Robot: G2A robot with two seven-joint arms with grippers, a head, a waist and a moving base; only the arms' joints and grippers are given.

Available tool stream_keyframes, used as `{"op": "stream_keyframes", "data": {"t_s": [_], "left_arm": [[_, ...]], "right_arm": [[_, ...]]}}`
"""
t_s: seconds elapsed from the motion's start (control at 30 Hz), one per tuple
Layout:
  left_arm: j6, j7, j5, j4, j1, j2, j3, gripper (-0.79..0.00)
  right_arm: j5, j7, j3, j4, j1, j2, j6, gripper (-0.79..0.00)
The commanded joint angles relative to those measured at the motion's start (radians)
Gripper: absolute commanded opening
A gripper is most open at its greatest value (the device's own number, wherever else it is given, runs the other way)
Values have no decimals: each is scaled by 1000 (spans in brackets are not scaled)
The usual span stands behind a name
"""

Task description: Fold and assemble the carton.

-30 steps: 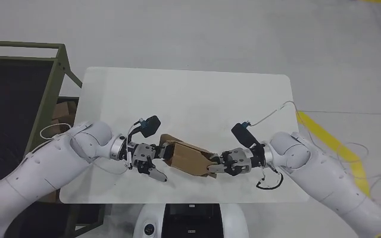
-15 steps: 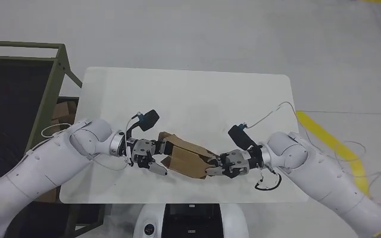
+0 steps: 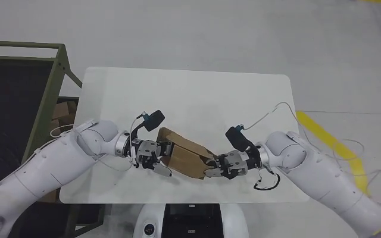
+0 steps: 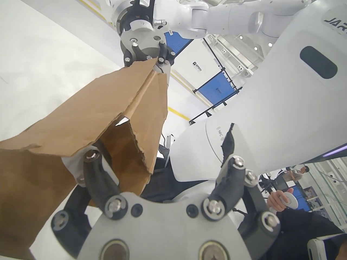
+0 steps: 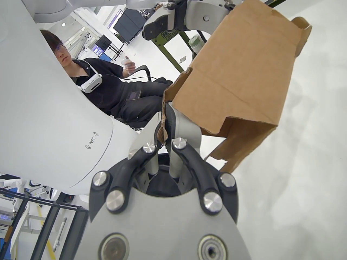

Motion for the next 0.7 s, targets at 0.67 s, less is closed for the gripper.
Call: {"op": "stream_keyframes", "data": {"t_s": [0.67], "left_arm": [[0, 0, 11, -2, 0, 3, 10, -209]], "right_arm": [[28, 0, 11, 31, 1, -6, 0, -785]]}}
